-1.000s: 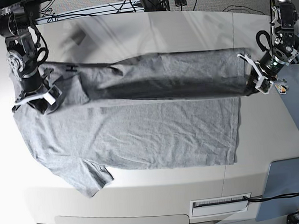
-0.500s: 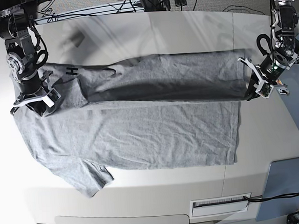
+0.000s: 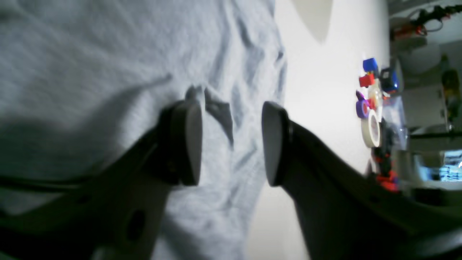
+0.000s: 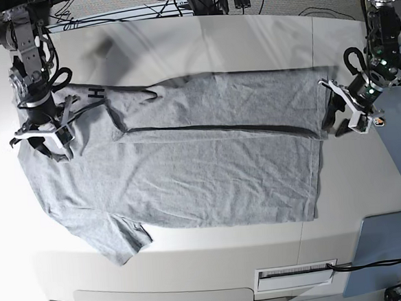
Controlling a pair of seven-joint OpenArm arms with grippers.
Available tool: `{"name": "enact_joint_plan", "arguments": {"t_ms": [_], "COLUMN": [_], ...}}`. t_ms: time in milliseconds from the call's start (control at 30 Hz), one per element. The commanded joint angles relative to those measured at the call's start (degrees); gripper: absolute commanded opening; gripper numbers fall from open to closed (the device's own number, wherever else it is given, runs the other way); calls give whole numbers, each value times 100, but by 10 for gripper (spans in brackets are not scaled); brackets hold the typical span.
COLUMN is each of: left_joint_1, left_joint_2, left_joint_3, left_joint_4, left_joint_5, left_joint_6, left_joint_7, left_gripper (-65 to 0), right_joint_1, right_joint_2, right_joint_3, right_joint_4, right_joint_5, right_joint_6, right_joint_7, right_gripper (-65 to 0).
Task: Fold the T-shirt properly
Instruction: 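Lower the folded edge onto the shirt and open both grippers, then drag the shirt toward the robot with both grippers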
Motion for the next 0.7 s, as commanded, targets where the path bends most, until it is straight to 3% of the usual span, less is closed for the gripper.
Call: {"name": "enact_joint_plan", "arguments": {"t_ms": [0, 67, 167, 267, 367, 433, 500, 667], "left_joint_1": [22, 201, 476, 568, 501, 431, 413, 413], "left_joint_2": [-116, -114, -98, -31, 199, 354, 479, 721], "left_joint_3": [-50, -52, -52, -52, -52, -52, -52, -52], "left_joint_4": [81, 96, 101, 101, 101, 101, 101, 98], "left_joint_5": [-332, -824, -1294, -1565, -1622, -1611, -1593, -1327], "left_joint_6": [-133, -238, -267, -120, 407, 444, 455, 1027], "left_joint_7": [-101, -94, 85, 402, 481, 522, 634, 743], "left_gripper": [-618, -650, -650, -650, -650, -650, -650, -650], "right_joint_1": [-111, -400, -745, -826, -820, -846, -949, -1049], "right_joint_2": [61, -26, -221, -376, -455, -577, -702, -761], "right_joint_3": [57, 63, 70, 243, 501, 680, 820, 997], "right_joint_4": [247, 514, 608, 560, 557, 555, 555, 223], "right_joint_5": [-13, -37, -92, -90, 216, 289, 332, 439], "right_joint_6": [-175, -568, -1064, -1084, -1064, -1062, -977, -717], "right_joint_7": [-20, -184, -280, -275, -380, -584, -625, -415], "right_gripper": [-497, -629, -650, -650, -650, -650, -650, -650]}}
